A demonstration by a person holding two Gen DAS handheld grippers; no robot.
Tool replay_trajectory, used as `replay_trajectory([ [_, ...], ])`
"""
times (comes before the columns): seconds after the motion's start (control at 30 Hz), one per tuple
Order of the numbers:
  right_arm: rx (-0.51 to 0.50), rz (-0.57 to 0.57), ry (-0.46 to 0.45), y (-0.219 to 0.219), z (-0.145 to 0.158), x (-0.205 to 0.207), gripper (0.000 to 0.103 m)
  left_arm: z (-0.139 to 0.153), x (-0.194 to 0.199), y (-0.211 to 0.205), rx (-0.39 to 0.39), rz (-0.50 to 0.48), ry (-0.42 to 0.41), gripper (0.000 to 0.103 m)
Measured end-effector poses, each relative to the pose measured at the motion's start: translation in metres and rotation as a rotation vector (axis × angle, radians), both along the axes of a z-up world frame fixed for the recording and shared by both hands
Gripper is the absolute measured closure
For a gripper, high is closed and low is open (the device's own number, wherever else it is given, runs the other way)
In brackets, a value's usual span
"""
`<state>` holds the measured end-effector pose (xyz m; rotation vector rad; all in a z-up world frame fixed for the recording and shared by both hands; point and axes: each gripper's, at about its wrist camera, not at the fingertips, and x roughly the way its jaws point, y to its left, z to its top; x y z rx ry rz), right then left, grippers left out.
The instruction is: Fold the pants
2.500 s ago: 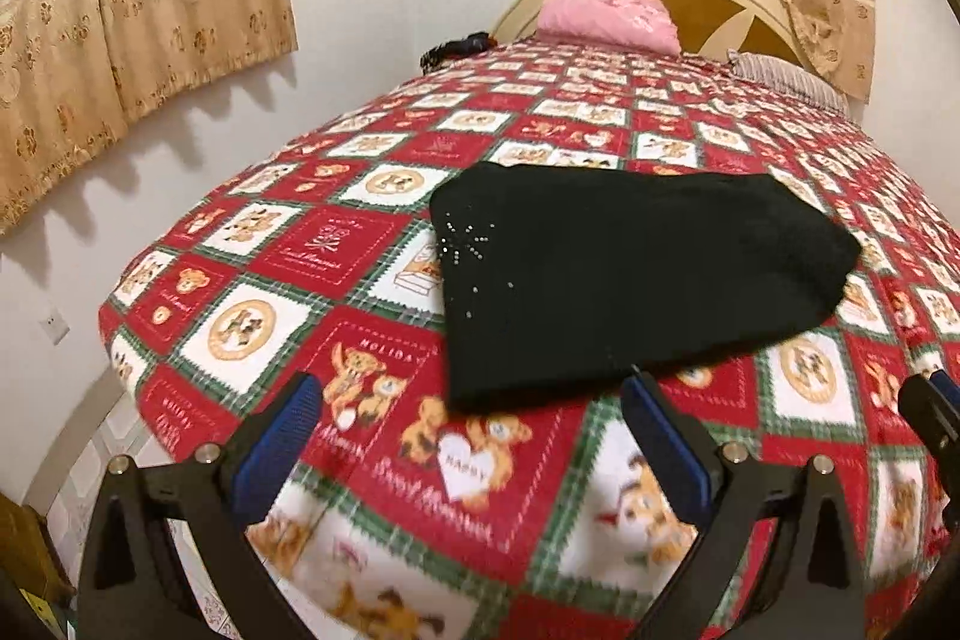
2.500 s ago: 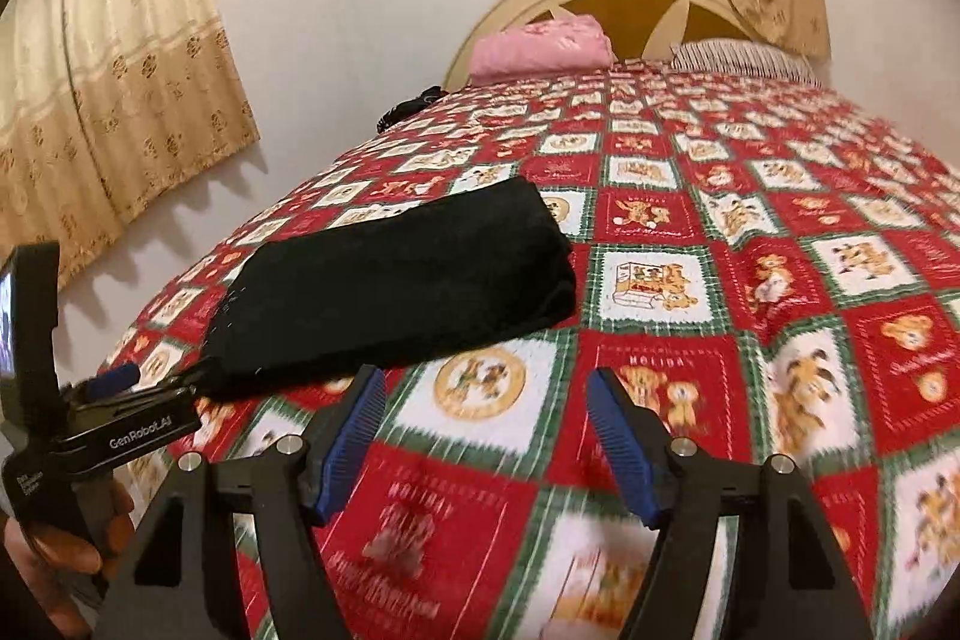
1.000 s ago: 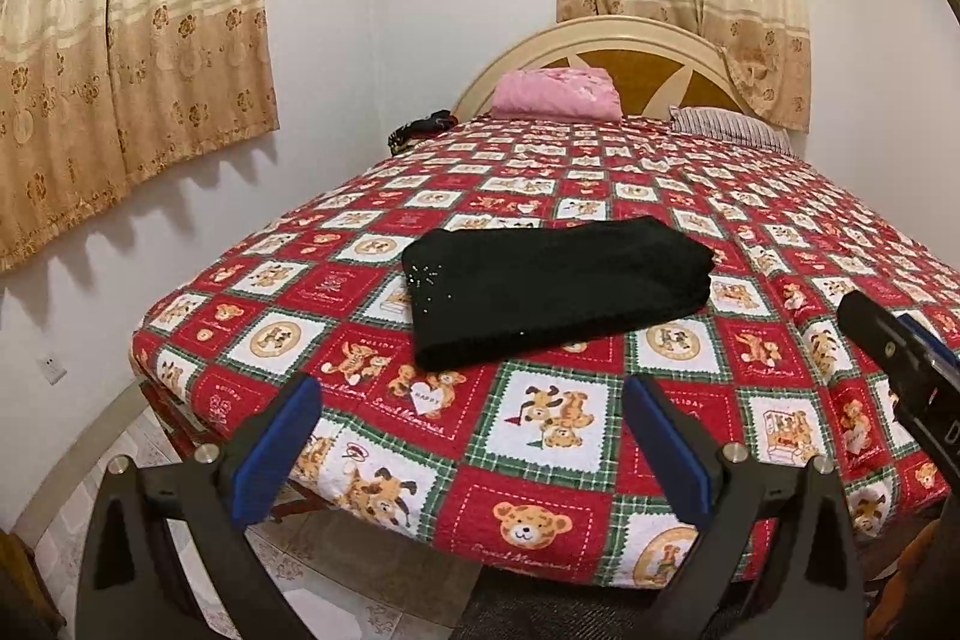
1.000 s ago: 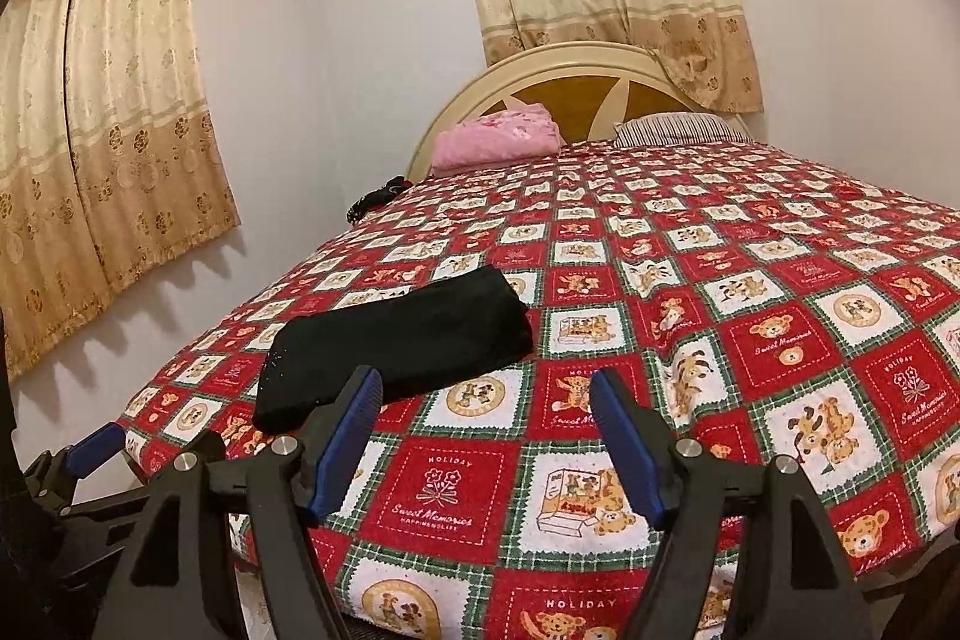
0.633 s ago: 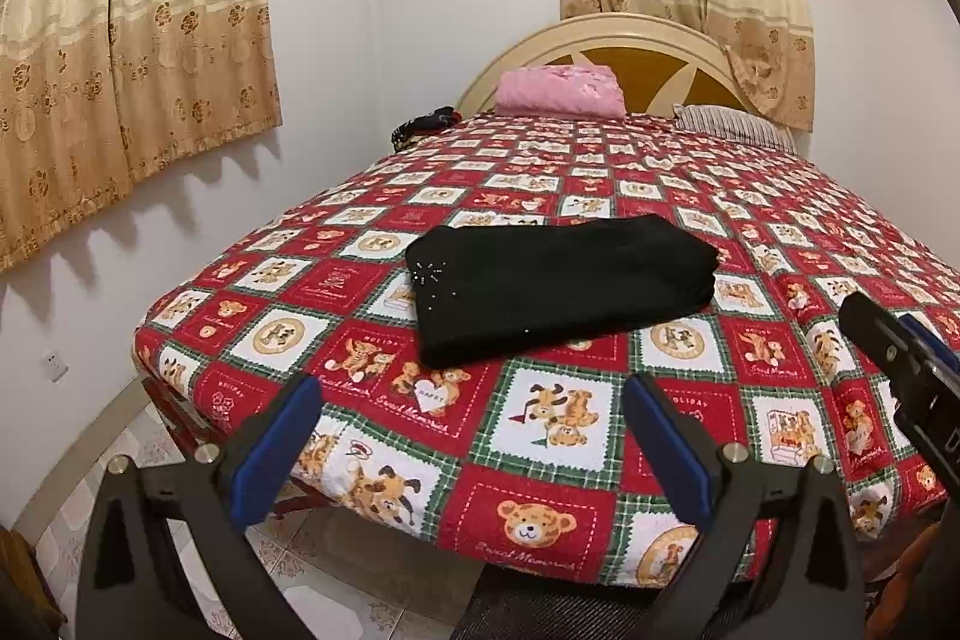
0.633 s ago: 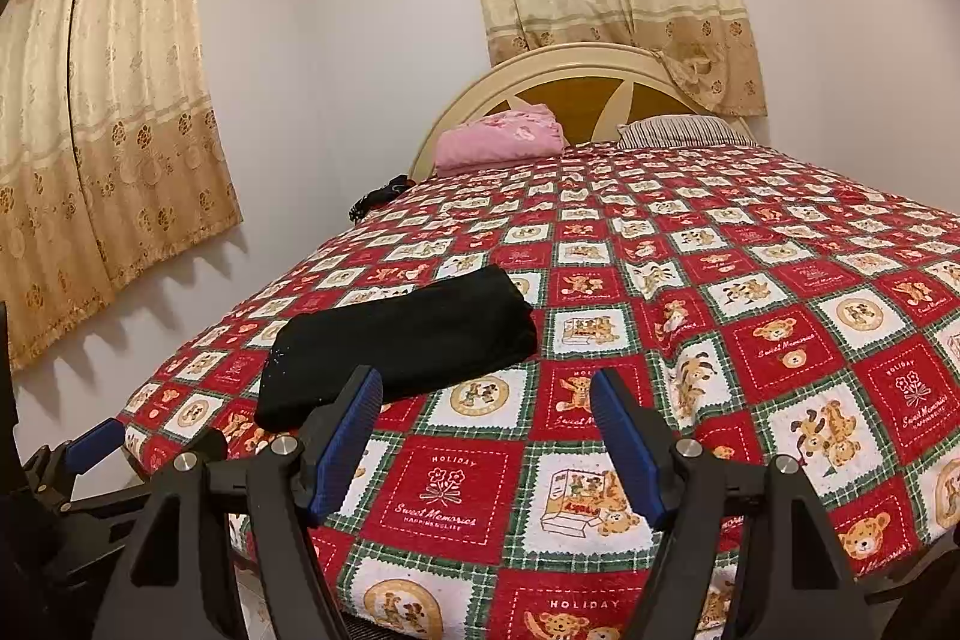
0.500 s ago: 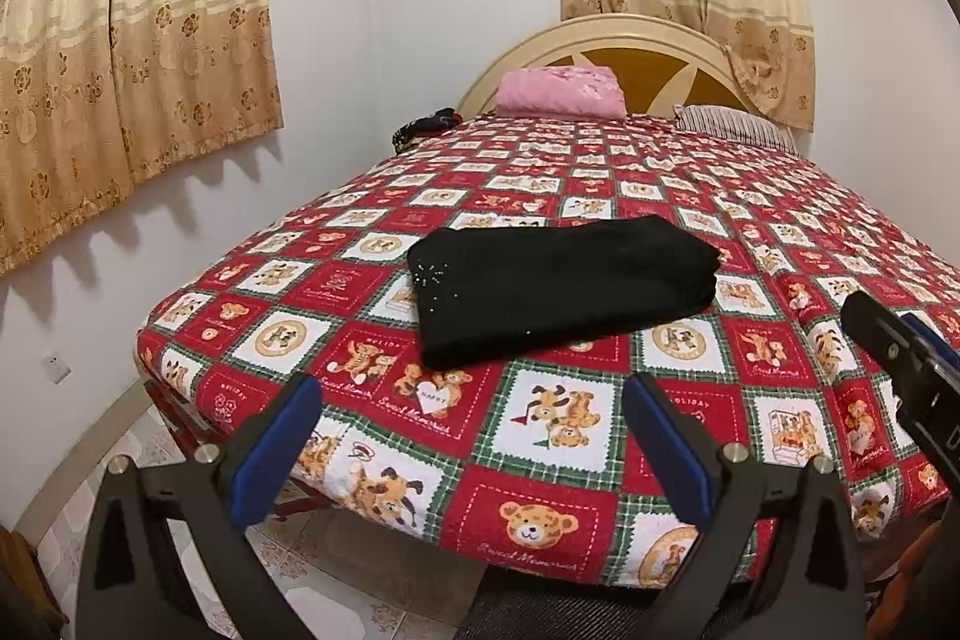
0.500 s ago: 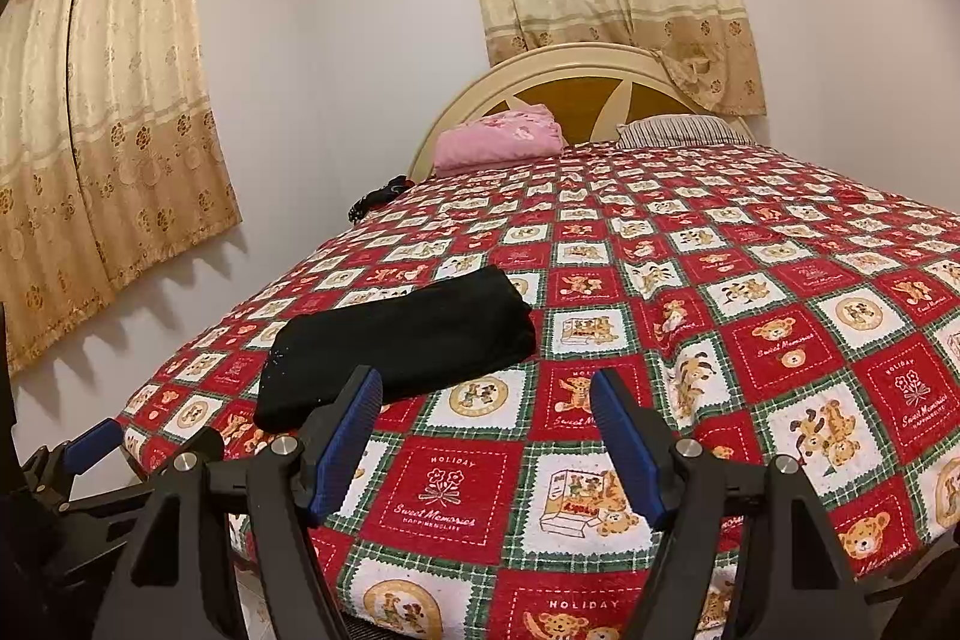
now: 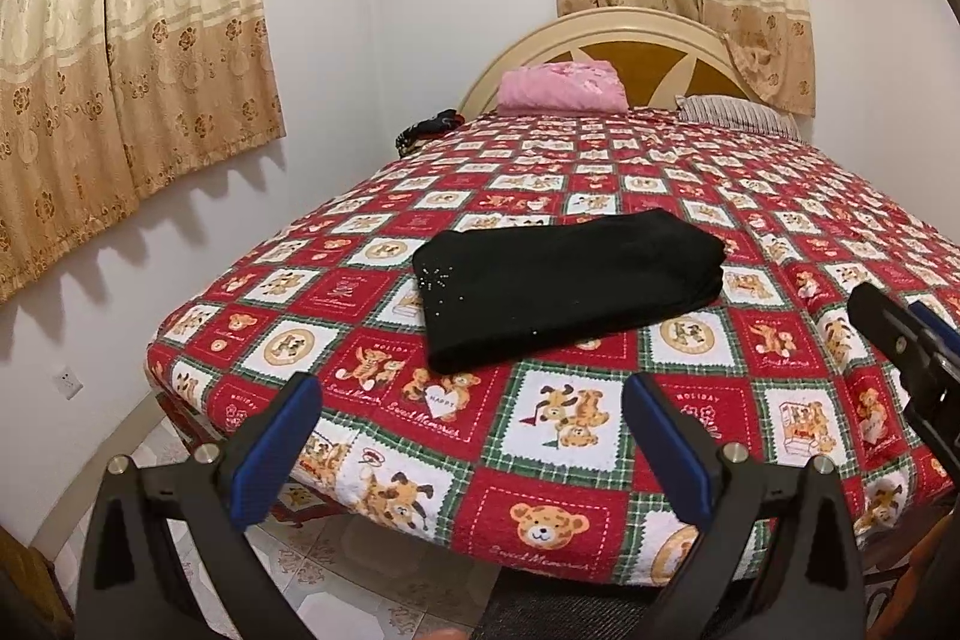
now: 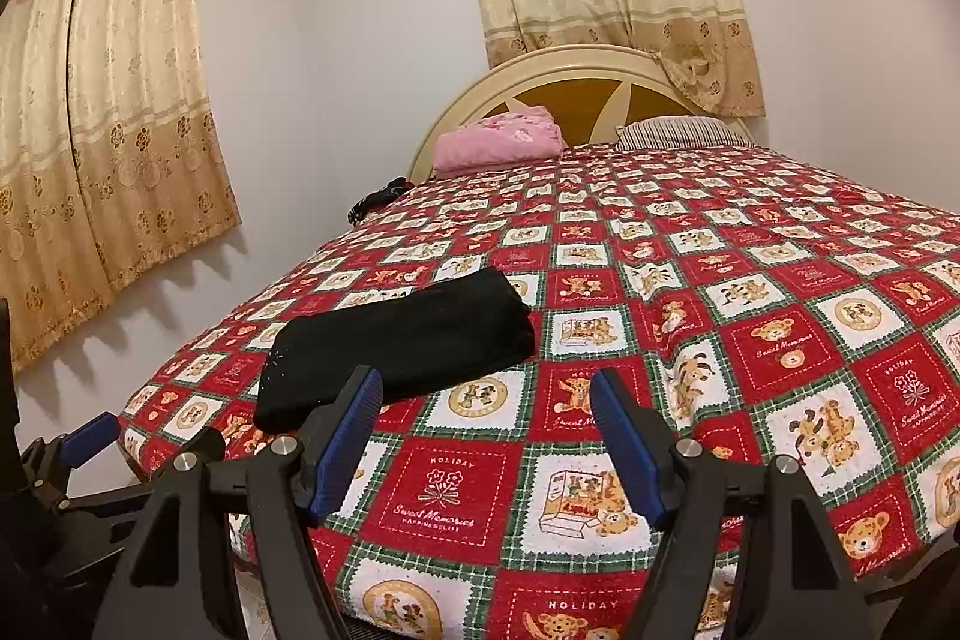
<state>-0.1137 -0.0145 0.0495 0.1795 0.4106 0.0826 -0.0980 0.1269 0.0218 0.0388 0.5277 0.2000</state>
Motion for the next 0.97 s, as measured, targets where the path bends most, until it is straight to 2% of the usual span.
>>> replay_trajectory([
  [0.3,-0.001,-0.005,0.008,-0.0009,-0.0017,0.0004,0.03,0.0039,-0.001,-0.0024,0.001,-0.014,-0.015,0.001],
  [0.63,-0.004,-0.008,0.001,-0.0014,-0.0024,-0.001,0.03,0.0023,0.0021,-0.0015,-0.039,-0.019,0.01,0.001],
  [0.8,-0.003,-0.009,0.001,-0.0014,-0.0022,-0.0012,0.03,0.0022,0.0004,-0.0044,-0.016,-0.03,0.001,0.001],
  [0.97,-0.003,-0.025,-0.005,-0.0043,-0.002,-0.002,0.03,0.0019,0.0023,-0.0044,-0.028,-0.039,0.012,0.0],
])
